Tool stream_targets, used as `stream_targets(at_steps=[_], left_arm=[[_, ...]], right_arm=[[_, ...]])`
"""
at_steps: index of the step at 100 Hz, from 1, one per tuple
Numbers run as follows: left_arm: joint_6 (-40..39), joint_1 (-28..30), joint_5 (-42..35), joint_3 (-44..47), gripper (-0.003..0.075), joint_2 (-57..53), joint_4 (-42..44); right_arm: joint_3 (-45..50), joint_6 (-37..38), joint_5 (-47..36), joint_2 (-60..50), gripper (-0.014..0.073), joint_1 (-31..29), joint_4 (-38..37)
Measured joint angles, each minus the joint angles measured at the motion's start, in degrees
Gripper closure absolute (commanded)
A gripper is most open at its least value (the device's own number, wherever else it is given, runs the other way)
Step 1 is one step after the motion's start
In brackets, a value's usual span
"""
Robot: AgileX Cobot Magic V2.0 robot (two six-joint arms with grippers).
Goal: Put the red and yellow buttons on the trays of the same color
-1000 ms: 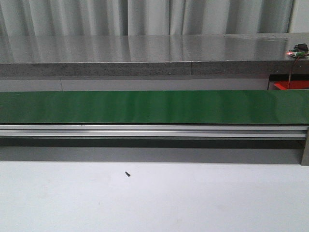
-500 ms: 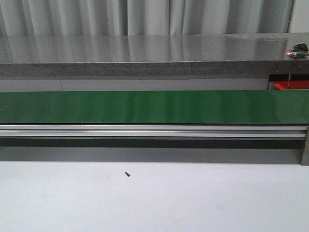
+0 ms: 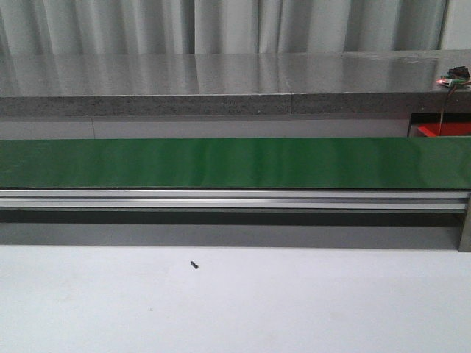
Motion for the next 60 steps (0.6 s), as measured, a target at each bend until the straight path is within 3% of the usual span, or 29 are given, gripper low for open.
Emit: stream_targets(at_steps=[60], left_arm=[[0.00, 0.00, 0.25, 0.00, 0.0740, 0.00, 0.42]], right_arm=[[0.00, 0.00, 0.00, 0.00, 0.0661, 0.00, 0.00]])
